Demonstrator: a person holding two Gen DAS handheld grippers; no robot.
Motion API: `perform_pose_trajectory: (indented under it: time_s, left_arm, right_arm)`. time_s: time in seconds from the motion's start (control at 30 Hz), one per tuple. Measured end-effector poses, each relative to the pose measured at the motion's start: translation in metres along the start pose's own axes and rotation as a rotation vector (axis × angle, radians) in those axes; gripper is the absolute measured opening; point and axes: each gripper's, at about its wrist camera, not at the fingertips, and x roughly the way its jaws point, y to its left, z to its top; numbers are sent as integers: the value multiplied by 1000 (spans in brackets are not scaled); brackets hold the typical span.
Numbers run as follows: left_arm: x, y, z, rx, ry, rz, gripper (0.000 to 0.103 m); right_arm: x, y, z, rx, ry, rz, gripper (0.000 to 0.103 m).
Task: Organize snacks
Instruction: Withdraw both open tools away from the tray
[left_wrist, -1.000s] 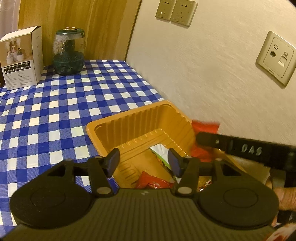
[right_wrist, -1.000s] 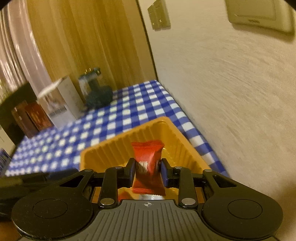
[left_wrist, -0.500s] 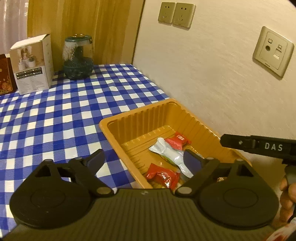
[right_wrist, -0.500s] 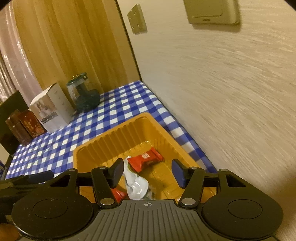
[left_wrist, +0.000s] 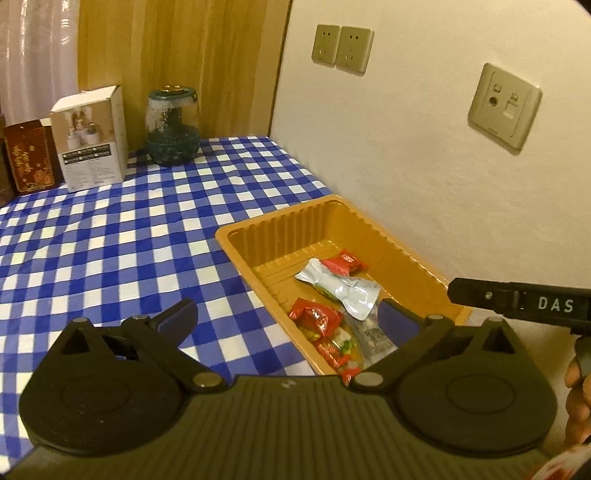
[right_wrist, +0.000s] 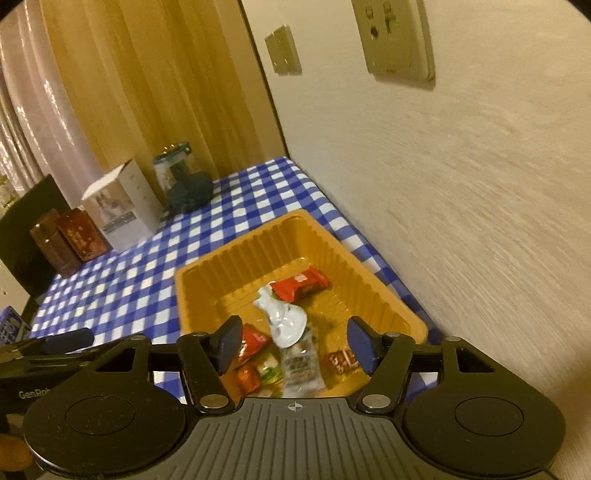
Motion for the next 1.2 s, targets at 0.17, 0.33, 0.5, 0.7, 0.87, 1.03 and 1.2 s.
perform_pose_trajectory:
  time_s: [0.17,0.33,0.5,0.7,0.87,1.03,1.2]
  left_arm:
    - [-32,0,-7,-11,-21,-1,103]
    - [-60,-2,-20,-24,-24,13,103]
    - [-85,-2,-36,-34,-19,22,103]
    - [-115,0,-53,-46,-11,49,103]
    - [-135,2,-69,-56,-12,90,103]
    - [-150,1,-82,-61,-8,109,103]
    - [-163,3,-96,-57,-8,132,103]
  right_arm:
    - [-28,13,-10,-11,-10,12,79]
    - [-52,23,-21,-15,-16,12,83]
    - [-74,30,-33,0,-23,4,85]
    - [-98,41,-48,-21,-24,-10,85]
    - [-118,49,-65,-40,-33,-35,85]
    - [-129,57,-86,-77,-19,-53,85]
    - [-135,64,-100,-106,-12,-57,85]
